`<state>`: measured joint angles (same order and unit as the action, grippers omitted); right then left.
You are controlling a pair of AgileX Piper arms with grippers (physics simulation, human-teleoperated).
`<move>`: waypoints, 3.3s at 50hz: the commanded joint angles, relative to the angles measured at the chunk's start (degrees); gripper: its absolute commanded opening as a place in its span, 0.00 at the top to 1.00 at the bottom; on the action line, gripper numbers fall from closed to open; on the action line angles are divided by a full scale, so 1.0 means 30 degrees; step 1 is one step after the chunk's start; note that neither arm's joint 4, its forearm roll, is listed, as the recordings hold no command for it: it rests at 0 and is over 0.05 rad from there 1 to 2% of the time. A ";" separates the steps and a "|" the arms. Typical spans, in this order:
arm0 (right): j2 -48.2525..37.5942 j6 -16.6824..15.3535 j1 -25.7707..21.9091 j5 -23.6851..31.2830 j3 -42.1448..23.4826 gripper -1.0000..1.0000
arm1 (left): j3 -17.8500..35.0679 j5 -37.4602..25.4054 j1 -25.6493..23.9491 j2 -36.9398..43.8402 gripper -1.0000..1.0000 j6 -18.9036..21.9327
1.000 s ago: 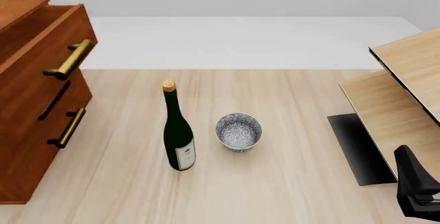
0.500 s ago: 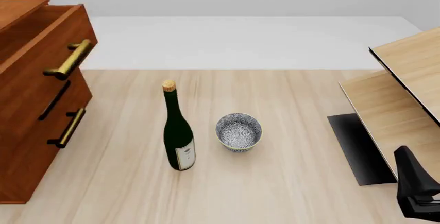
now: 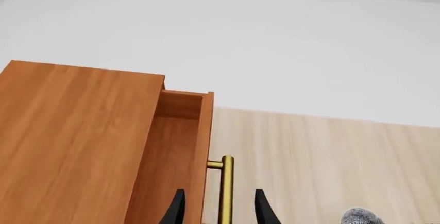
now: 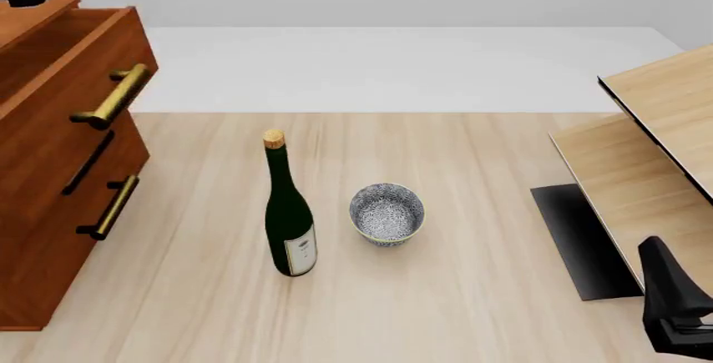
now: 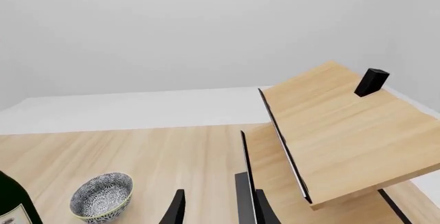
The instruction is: Close the bottom drawer of the cabinet and open the top drawer.
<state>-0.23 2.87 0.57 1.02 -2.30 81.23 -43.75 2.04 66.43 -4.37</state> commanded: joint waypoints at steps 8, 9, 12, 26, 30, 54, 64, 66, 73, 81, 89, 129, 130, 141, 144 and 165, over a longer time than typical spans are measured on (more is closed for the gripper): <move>0.0002 -0.0044 -0.0032 -0.0025 0.0035 0.00 | -0.1703 0.0441 0.0696 -0.0422 0.00 -0.0134; 0.0012 -0.0053 -0.0047 -0.0022 0.0040 0.00 | -0.1732 0.0467 0.0856 -0.0460 0.00 -0.0006; 0.0005 -0.0063 -0.0072 -0.0027 0.0048 0.00 | -0.1788 0.0501 0.1011 -0.0463 0.00 0.0054; -0.0018 -0.0115 -0.0121 -0.0081 0.0098 0.00 | -0.2516 0.0991 0.1424 -0.0430 0.00 0.0168; -0.0022 -0.0112 -0.0118 -0.0093 0.0101 0.00 | -0.2802 0.1152 0.1471 -0.0412 0.00 0.0105; -0.0024 -0.0101 -0.0087 -0.0063 0.0058 0.00 | -0.4187 0.1843 0.1428 -0.0298 0.00 -0.0717; 0.0002 -0.0105 -0.0096 -0.0038 0.0058 0.00 | -0.4674 0.2071 0.1360 -0.0364 0.00 -0.1030; 0.0007 -0.0112 -0.0091 -0.0035 0.0057 0.00 | -0.4842 0.2146 0.1338 -0.0362 0.00 -0.1132; 0.0014 -0.0120 -0.0096 -0.0033 0.0062 0.00 | -0.5043 0.2221 0.1092 -0.0352 0.00 -0.1516; 0.0009 -0.0128 -0.0073 -0.0042 0.0058 0.00 | -0.5372 0.2475 0.1025 -0.0245 0.00 -0.1726; 0.0017 -0.0110 -0.0054 -0.0049 0.0069 0.00 | -0.5483 0.2563 0.0777 -0.0155 0.00 -0.1950; -0.0323 -0.0145 0.0020 -0.0385 0.0052 0.00 | -0.6196 0.3063 -0.0600 -0.0001 0.00 -0.3212; -0.0315 -0.0137 0.0023 -0.0378 0.0052 0.00 | -0.6193 0.3064 -0.0674 -0.0004 0.00 -0.3235; -0.0324 -0.0142 0.0026 -0.0377 0.0052 0.00 | -0.6321 0.3220 -0.1380 -0.0036 0.00 -0.3715; -0.0322 -0.0153 0.0038 -0.0376 0.0051 0.00 | -0.6369 0.3312 -0.1582 0.0013 0.00 -0.3825; 0.0046 -0.0062 0.0185 -0.0018 0.0052 0.00 | -0.6912 0.4137 -0.3119 0.0175 0.00 -0.5558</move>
<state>-0.29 2.62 0.92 0.80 -2.17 61.63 -32.54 -5.14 66.41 -19.24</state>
